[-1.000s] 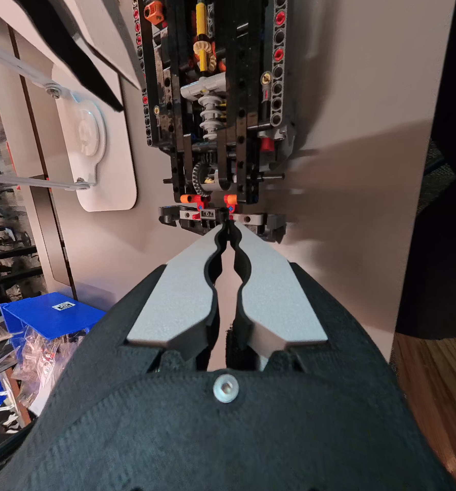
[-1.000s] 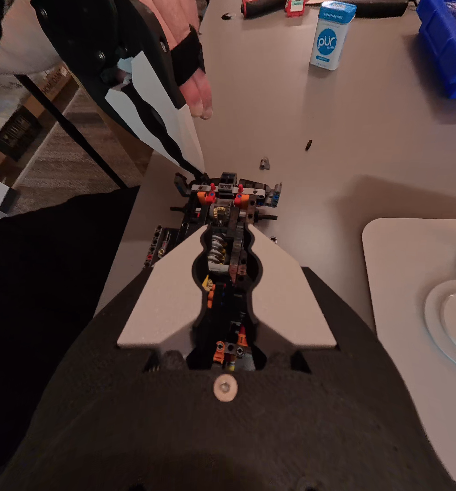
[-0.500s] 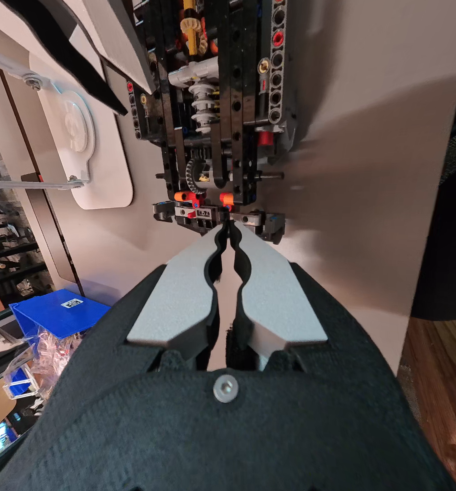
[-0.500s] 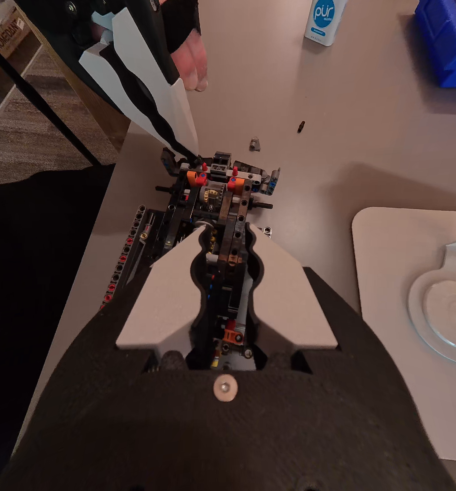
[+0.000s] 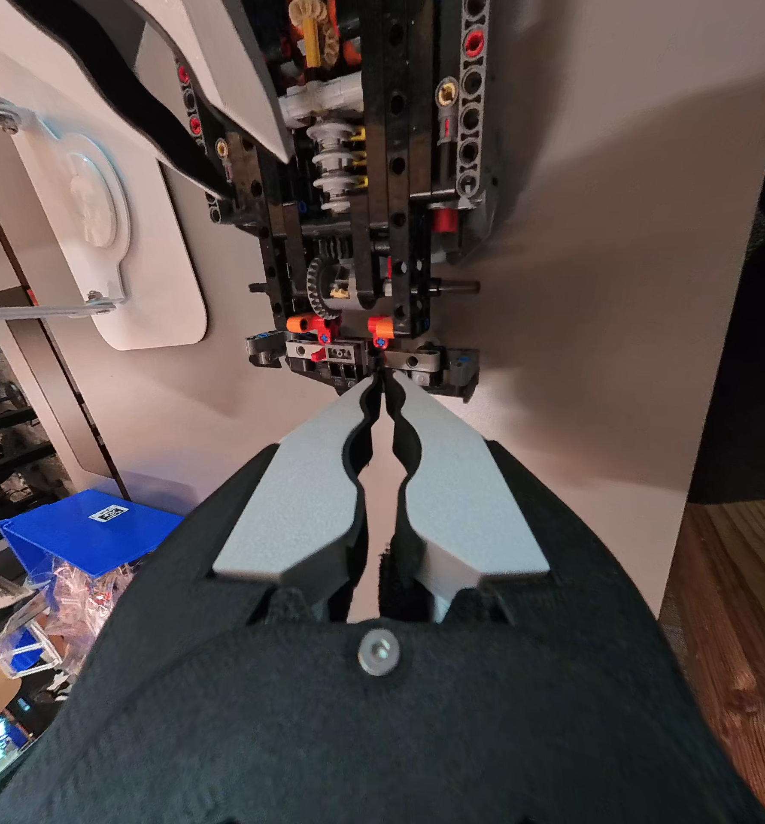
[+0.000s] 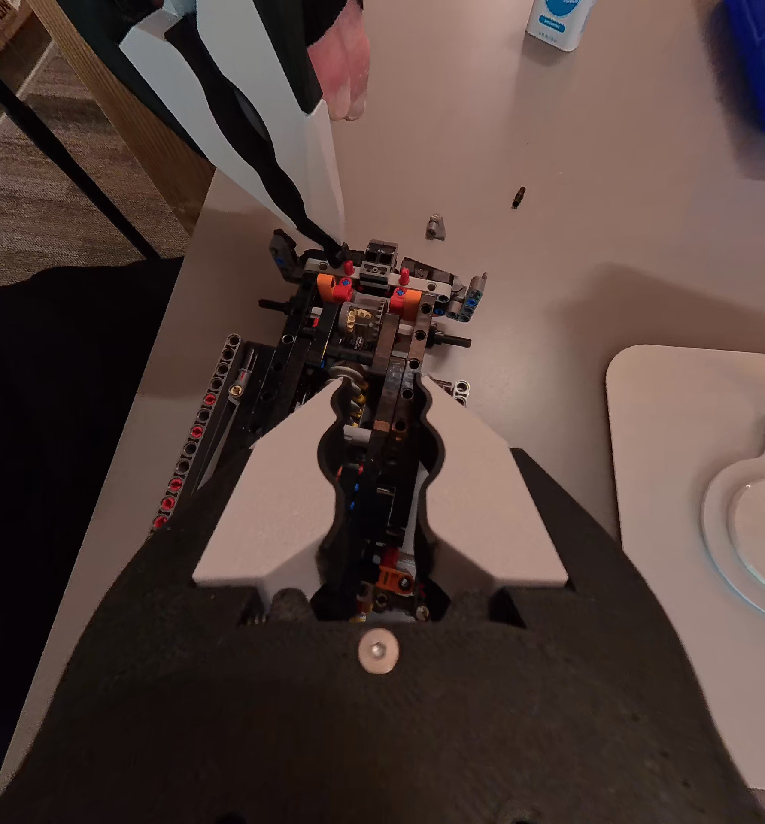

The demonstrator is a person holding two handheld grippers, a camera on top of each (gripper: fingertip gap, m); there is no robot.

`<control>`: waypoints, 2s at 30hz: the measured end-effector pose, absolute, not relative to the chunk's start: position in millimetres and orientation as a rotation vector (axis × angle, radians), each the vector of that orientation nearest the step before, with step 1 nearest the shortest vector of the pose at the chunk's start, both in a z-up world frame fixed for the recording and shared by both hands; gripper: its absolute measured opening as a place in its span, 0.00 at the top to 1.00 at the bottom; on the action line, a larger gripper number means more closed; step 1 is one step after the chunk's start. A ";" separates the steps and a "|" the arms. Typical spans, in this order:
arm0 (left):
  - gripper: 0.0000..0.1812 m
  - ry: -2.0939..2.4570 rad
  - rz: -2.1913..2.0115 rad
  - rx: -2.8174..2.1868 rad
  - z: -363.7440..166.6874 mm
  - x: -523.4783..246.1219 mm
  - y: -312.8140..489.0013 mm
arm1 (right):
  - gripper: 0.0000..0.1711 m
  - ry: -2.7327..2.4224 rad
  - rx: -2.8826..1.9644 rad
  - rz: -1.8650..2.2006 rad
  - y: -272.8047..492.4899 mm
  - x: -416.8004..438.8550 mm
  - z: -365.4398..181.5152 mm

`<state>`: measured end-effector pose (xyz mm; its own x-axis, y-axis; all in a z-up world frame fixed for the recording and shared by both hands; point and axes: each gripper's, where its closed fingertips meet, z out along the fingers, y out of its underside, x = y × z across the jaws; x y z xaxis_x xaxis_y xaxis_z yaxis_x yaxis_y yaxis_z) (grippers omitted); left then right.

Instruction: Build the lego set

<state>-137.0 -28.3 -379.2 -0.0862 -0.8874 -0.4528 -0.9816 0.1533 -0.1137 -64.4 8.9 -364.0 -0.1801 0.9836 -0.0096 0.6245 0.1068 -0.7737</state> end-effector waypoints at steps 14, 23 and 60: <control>1.00 2.075 0.312 -1.791 -381.5 -137.1 -24.7 | 0.85 -1.871 -1.553 0.873 9.0 -66.2 -365.9; 1.00 2.088 0.315 -1.774 -381.7 -137.0 -23.1 | 0.83 -1.879 -1.539 0.848 8.1 -69.9 -369.4; 1.00 2.418 0.243 -1.800 -380.0 -133.9 -10.7 | 0.86 -1.950 -1.508 0.881 12.1 -84.4 -375.6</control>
